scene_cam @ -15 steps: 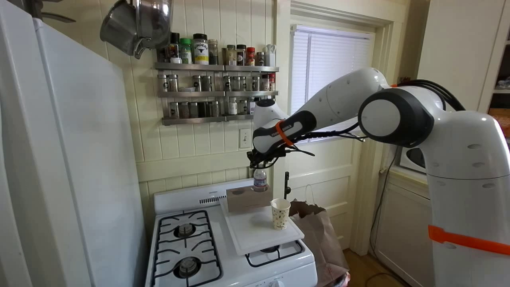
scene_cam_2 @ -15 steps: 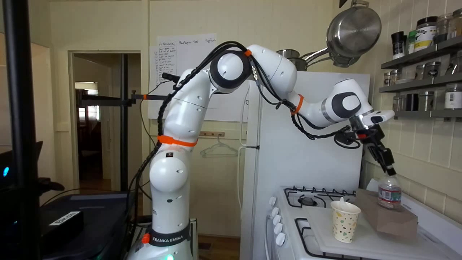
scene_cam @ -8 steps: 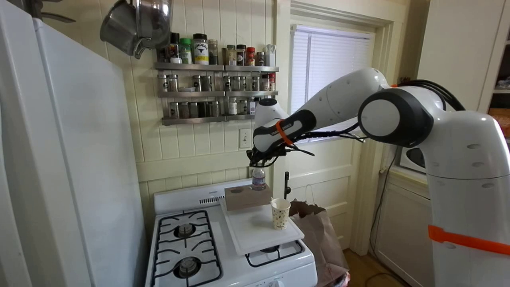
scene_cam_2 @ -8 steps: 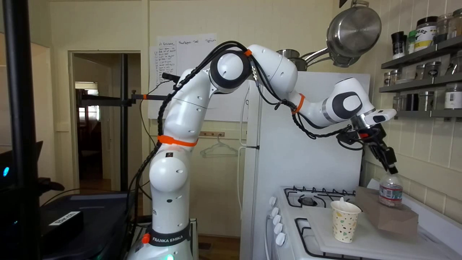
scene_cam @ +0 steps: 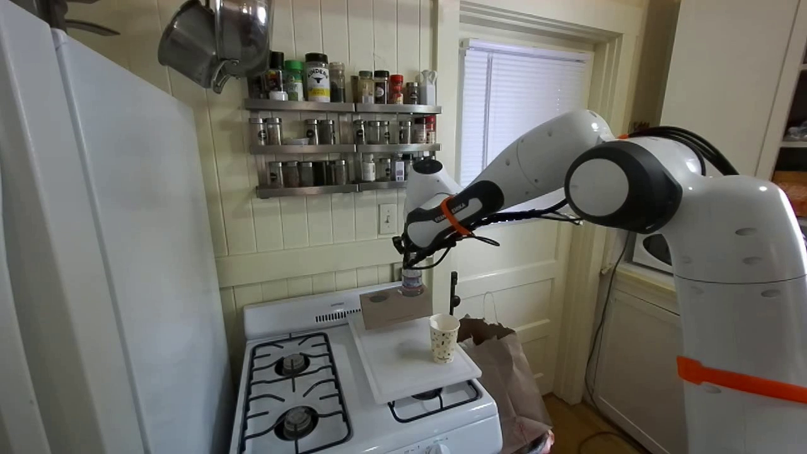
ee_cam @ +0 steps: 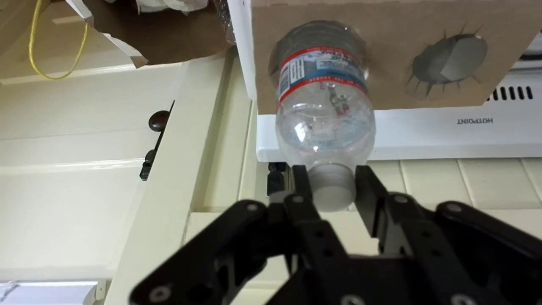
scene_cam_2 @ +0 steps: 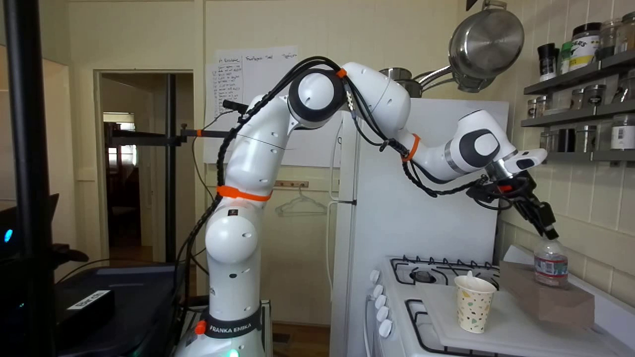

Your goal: Move the empty bottle to the hole on the left

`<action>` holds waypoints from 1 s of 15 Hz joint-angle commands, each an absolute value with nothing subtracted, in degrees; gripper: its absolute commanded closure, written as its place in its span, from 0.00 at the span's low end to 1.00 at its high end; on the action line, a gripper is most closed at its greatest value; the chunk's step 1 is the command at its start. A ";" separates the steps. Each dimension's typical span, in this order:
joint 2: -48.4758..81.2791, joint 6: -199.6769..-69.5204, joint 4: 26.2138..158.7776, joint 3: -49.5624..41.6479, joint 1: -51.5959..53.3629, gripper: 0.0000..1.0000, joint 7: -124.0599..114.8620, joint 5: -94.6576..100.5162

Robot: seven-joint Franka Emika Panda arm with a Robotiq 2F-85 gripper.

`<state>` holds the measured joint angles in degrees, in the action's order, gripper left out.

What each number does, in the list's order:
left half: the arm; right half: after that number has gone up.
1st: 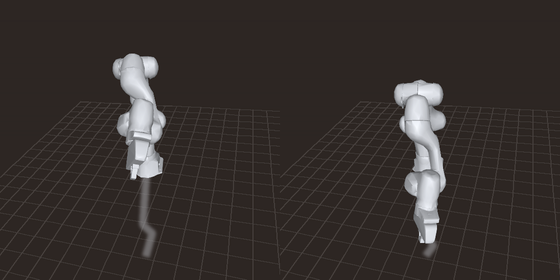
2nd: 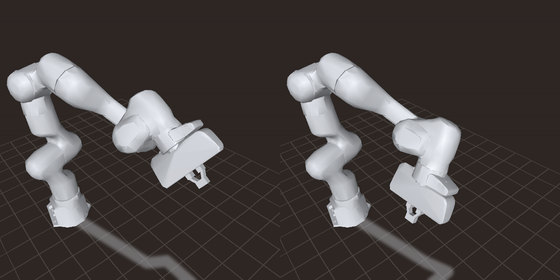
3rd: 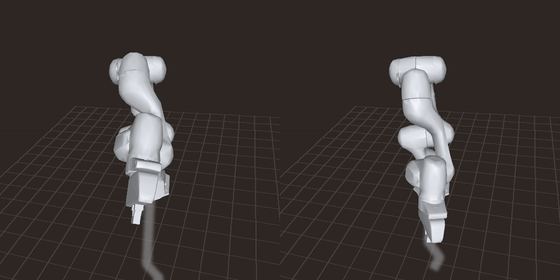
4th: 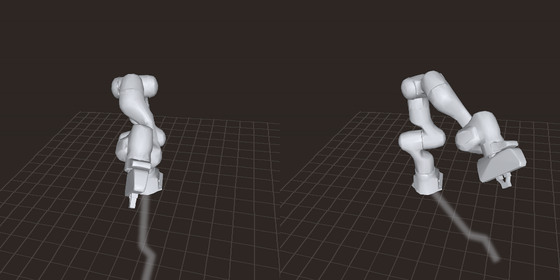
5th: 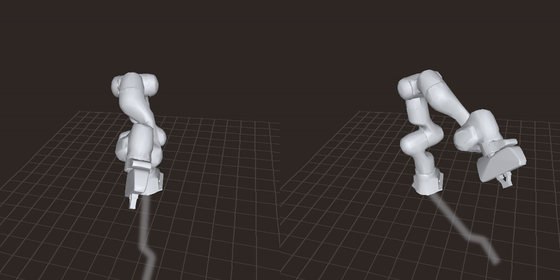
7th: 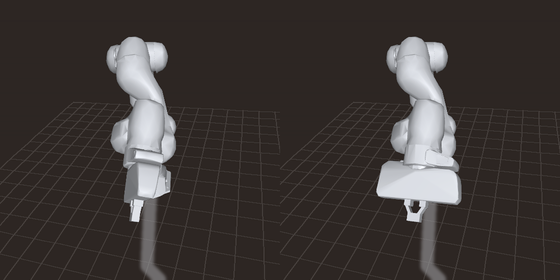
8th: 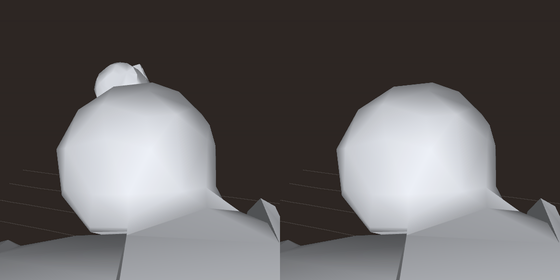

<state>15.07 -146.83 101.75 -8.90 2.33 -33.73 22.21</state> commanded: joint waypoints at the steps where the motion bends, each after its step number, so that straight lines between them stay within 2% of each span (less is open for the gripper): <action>1: 15.36 -146.44 103.32 -9.66 2.93 0.92 -33.73 22.88; 10: 16.95 -149.17 105.89 -10.42 2.93 0.92 -34.30 22.20; 11: 16.98 -149.01 105.81 -10.57 3.10 0.51 -34.76 22.49; 15: 16.69 -148.90 106.64 -10.53 2.96 0.22 -34.39 22.31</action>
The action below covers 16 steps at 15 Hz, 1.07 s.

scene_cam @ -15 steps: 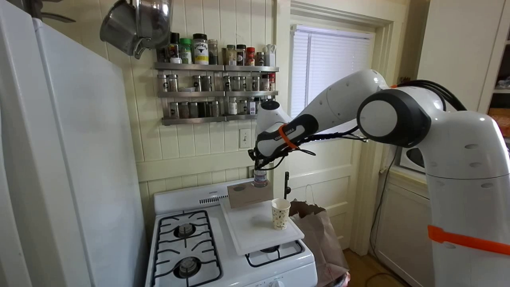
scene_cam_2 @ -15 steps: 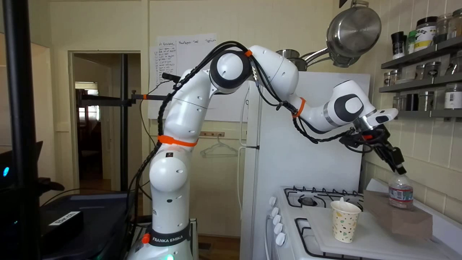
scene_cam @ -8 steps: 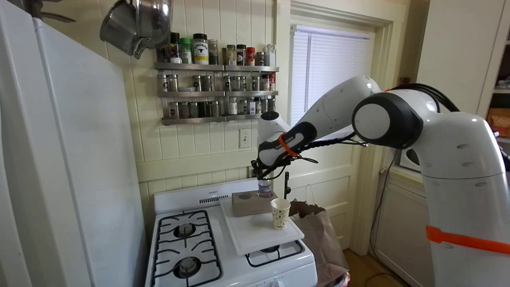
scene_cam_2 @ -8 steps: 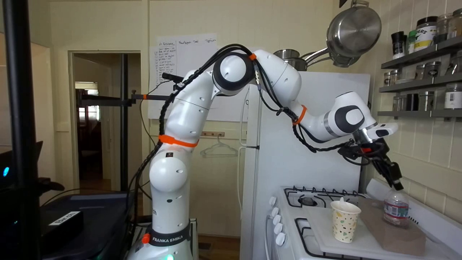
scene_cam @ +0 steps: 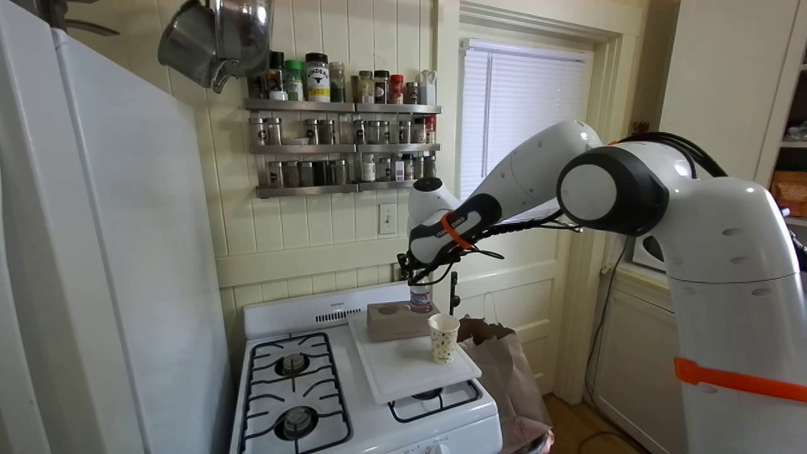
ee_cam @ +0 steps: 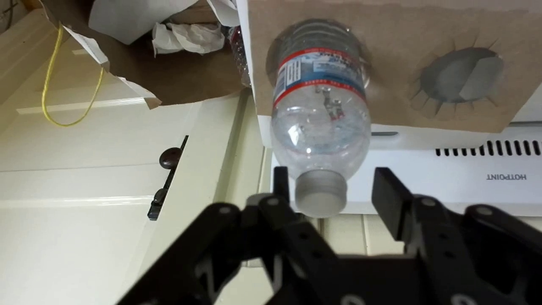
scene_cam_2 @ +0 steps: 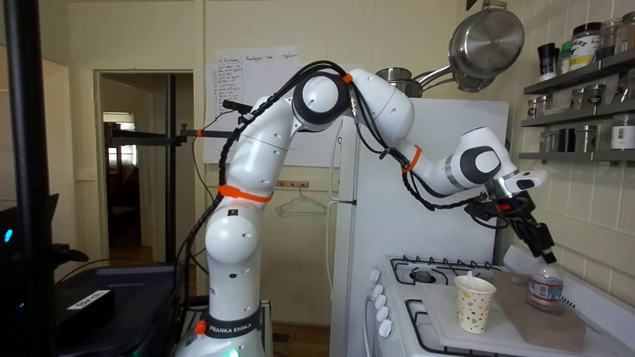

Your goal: Move the empty bottle to the hole on the left

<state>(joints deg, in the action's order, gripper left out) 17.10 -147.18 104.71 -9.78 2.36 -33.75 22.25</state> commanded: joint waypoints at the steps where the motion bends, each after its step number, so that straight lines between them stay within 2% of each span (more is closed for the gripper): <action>1: 16.37 -149.37 107.36 -10.51 2.90 0.13 -34.30 22.30; 3: 15.24 -150.52 109.02 -10.71 2.93 0.00 -34.68 22.60; 16: 14.88 -173.42 122.57 -14.91 2.54 0.00 -35.39 25.60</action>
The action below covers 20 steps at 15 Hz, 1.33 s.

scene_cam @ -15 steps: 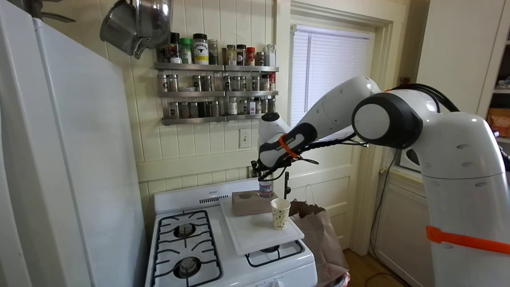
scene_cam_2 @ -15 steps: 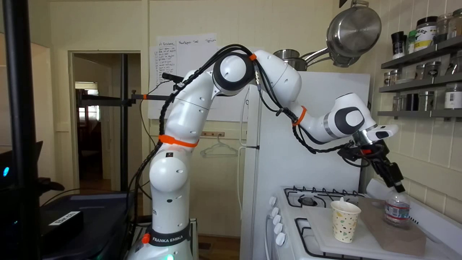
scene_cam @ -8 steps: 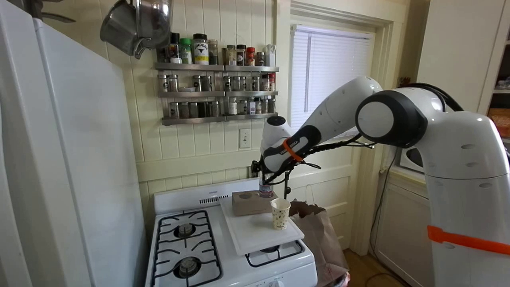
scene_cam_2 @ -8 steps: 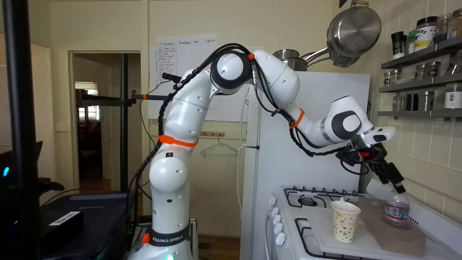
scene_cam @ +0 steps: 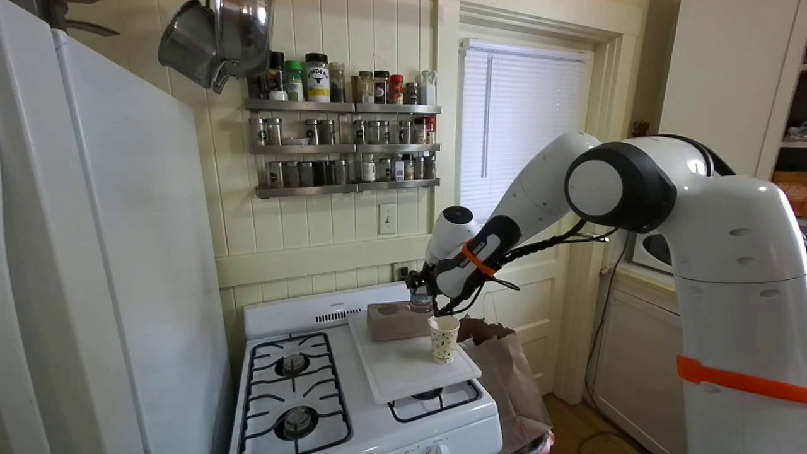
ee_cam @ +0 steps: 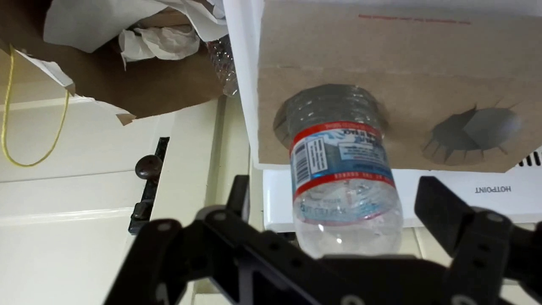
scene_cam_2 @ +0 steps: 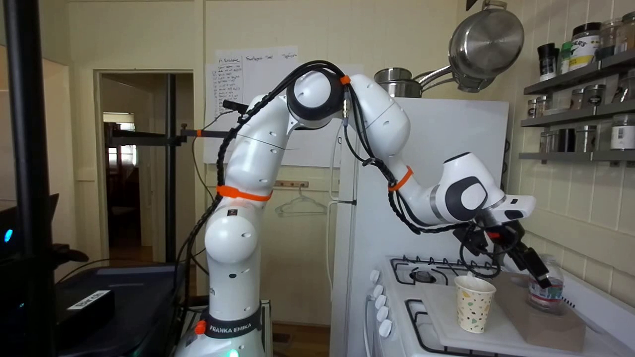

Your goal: Move the empty bottle to the hole on the left

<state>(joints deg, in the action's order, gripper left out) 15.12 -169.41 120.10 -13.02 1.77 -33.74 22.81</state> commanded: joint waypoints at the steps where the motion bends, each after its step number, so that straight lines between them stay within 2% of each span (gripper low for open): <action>1: 15.10 -174.41 123.03 -15.47 2.71 0.00 -35.44 26.09; 13: 19.59 -178.31 122.69 -16.42 3.78 0.00 -34.68 26.20; 20: 24.06 -185.14 120.05 -19.62 6.64 0.00 -35.10 26.64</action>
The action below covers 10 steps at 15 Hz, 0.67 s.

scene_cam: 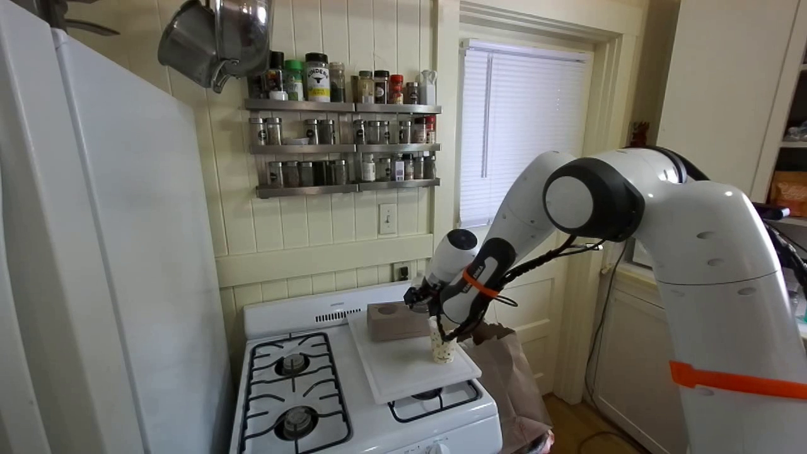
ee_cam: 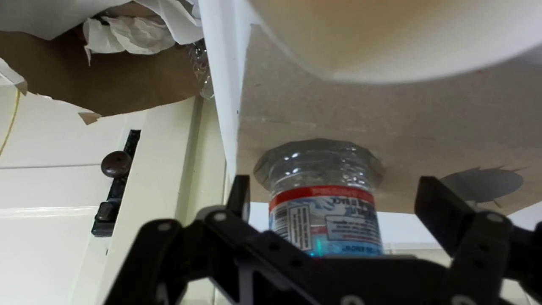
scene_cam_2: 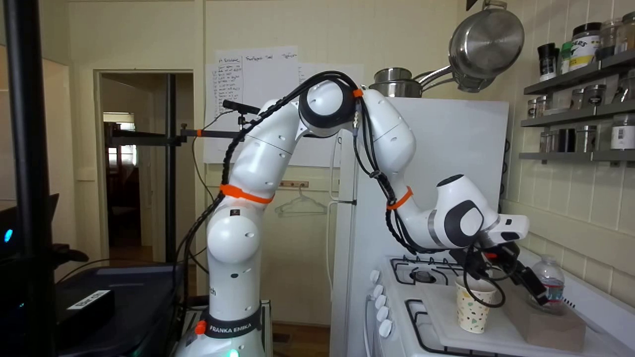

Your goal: Move the empty bottle to the hole on the left

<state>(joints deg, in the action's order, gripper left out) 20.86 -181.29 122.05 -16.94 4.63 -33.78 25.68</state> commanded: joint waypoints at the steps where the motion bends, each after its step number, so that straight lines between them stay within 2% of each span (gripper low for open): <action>1: 24.88 -186.30 119.51 -20.60 7.38 0.00 -35.10 26.49; 3: 26.16 -188.05 118.77 -22.26 8.75 0.00 -34.74 25.99; 4: 26.74 -188.57 118.46 -22.55 9.02 0.25 -34.45 25.76; 5: 27.27 -188.83 118.26 -22.51 9.06 0.26 -34.26 25.60; 10: 27.60 -187.67 117.60 -21.86 9.18 0.64 -34.26 25.20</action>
<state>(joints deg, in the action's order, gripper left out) 26.60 -187.17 118.58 -21.41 8.33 -33.77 25.60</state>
